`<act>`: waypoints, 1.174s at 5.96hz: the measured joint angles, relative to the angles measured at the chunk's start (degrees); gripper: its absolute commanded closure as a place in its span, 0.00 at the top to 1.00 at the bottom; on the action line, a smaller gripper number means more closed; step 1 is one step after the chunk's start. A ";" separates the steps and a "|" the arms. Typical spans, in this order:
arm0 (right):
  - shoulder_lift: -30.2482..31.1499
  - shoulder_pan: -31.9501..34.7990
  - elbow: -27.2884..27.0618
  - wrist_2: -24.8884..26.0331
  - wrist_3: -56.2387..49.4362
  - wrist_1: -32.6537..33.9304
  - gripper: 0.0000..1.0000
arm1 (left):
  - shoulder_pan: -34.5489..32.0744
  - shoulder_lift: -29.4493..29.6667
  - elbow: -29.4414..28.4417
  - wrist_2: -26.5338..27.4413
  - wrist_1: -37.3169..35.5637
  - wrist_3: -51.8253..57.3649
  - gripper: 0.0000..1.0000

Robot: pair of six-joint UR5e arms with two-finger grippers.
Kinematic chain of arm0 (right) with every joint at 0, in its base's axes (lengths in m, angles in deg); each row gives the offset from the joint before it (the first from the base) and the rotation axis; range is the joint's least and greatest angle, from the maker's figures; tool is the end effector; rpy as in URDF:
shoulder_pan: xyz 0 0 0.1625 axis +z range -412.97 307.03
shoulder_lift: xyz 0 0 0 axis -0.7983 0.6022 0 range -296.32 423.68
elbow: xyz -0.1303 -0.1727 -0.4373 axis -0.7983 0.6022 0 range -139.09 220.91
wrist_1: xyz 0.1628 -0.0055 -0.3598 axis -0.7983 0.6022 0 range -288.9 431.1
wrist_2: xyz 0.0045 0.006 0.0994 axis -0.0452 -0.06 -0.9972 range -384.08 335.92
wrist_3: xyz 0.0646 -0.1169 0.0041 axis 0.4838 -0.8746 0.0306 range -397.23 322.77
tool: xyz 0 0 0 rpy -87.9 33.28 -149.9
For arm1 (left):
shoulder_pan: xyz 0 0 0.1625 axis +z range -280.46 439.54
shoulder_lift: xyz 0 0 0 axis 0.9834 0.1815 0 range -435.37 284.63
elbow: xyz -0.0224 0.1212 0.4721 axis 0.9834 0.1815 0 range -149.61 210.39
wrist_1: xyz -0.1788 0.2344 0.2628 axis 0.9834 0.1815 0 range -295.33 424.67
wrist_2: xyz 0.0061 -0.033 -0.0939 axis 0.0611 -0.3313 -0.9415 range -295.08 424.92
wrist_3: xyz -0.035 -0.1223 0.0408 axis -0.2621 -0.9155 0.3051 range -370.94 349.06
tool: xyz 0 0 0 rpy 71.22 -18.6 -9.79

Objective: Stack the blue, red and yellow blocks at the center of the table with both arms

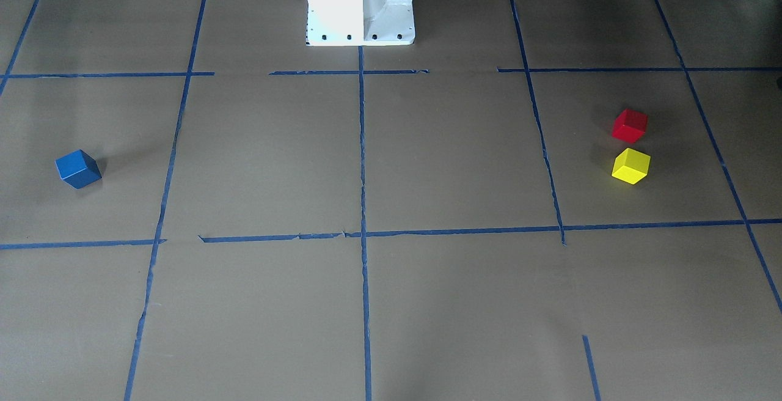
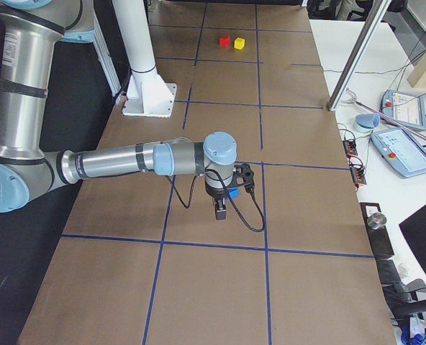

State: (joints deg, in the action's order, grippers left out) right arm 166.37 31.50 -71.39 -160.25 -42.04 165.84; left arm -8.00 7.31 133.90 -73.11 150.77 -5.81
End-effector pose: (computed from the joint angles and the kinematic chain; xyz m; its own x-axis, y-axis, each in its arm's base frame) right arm 0.0014 -0.3684 0.6602 0.6730 -0.2104 0.7091 0.1530 0.9775 0.1449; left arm -0.0163 -0.4117 0.6916 0.6604 0.1474 -0.7363 -0.1023 0.9891 0.1063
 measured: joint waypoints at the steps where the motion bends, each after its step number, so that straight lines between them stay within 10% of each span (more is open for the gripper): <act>1: 0.22 -0.17 -0.02 -0.21 0.01 -0.18 1.00 | 0.00 -0.57 0.31 -0.13 0.13 0.02 1.00; 7: -3.25 -15.77 1.74 2.80 10.70 -9.50 0.98 | 0.00 -1.74 1.81 -0.31 0.74 -0.11 1.00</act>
State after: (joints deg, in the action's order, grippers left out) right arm 163.11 15.73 -69.65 -157.45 -31.35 156.34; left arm -7.99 5.57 135.71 -73.42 151.51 -5.92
